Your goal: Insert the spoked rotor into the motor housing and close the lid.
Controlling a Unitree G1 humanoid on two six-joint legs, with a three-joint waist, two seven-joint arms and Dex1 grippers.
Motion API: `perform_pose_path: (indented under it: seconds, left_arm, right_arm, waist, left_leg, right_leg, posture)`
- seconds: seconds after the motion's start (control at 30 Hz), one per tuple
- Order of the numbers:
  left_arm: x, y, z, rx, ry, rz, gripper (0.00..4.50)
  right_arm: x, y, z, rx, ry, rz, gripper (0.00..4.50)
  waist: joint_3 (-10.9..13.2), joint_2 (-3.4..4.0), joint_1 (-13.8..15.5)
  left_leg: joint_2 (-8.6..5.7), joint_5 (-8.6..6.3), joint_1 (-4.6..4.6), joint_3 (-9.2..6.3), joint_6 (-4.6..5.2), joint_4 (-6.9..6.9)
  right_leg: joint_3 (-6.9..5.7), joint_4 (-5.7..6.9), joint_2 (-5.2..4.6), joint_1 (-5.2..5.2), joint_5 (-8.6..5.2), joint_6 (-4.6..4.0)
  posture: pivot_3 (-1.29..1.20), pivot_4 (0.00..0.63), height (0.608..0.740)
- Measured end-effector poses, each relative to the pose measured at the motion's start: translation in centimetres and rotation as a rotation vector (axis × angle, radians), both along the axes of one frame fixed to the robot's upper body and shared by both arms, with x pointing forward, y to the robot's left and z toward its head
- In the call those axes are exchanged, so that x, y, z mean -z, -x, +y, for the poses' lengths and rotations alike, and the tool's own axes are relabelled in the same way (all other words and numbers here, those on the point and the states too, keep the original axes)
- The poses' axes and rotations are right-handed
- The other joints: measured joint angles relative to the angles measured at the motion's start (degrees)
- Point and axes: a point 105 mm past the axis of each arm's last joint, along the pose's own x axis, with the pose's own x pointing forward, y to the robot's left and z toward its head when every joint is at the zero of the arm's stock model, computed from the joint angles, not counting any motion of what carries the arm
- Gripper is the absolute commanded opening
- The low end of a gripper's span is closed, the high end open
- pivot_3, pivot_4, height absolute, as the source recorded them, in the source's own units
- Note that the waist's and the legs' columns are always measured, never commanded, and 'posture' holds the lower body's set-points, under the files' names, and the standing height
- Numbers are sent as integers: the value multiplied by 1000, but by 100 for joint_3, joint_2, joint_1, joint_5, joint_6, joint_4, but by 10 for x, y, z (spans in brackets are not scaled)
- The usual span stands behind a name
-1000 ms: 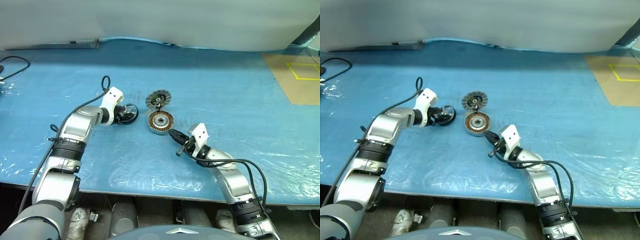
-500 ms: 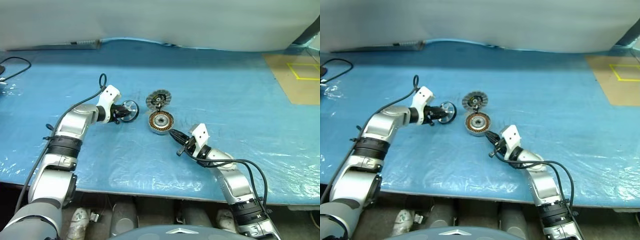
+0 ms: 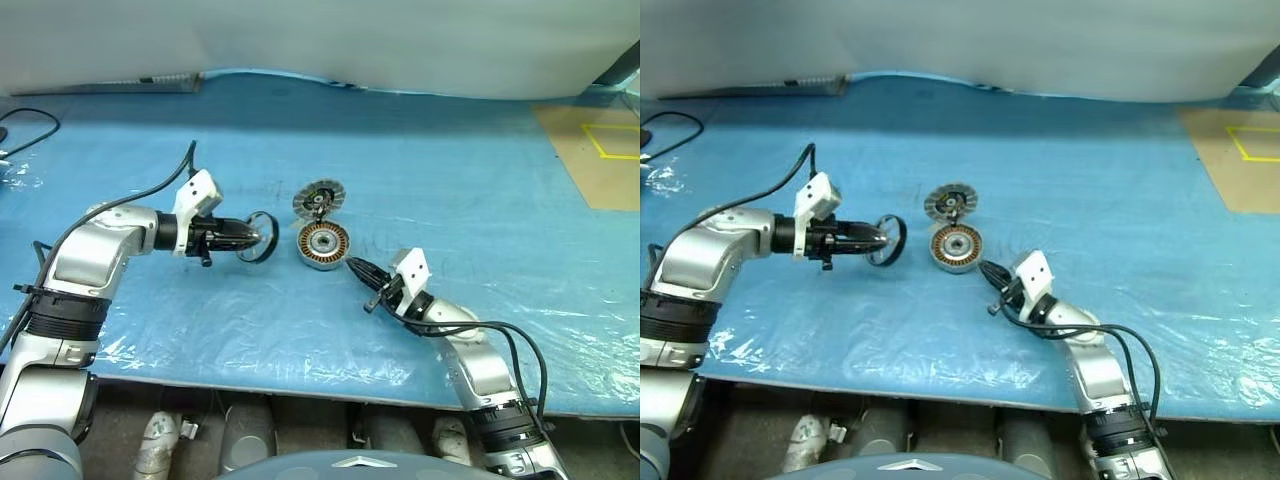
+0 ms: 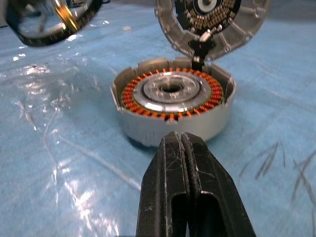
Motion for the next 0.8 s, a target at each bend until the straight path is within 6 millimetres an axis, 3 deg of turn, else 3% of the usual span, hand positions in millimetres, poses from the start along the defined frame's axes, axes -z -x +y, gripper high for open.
perform_pose_path:
  seconds: [0.2, 0.3, 0.57, 0.8]
  left_arm:
    - [-4, 2, -45, 138, 57, -22, 1344]
    - [-5, -10, -61, 151, 54, -73, 1344]
    - [18, -32, -72, 131, -4, -75, 1344]
    - [19, -43, -80, 134, -18, -102, 1344]
  right_arm:
    - [5, 0, -1, 2, 1, 15, 0]
    - [4, 0, -1, 2, 0, 11, 0]
    - [3, -2, -1, 12, -1, 2, 0]
    - [3, -3, 0, 16, 0, 0, 0]
  waist:
    - [0, 0, -8]
    - [0, 0, -6]
    - [0, 0, -5]
    - [0, 0, -2]
  left_leg:
    - [-1, 1, -2, 1, 1, 24]
    - [0, 1, -4, -1, 1, 35]
    - [-2, 2, -6, -3, 4, 40]
    - [-2, 12, -6, -4, 21, 44]
  right_leg:
    - [7, 4, 1, 1, 1, 1]
    - [6, 11, 2, 1, 2, 1]
    - [7, 13, 1, 3, 7, 10]
    - [7, 16, 1, 3, 6, 6]
  posture:
    - [0, 150, 740]
    - [0, 150, 740]
    - [0, 150, 740]
    - [0, 150, 740]
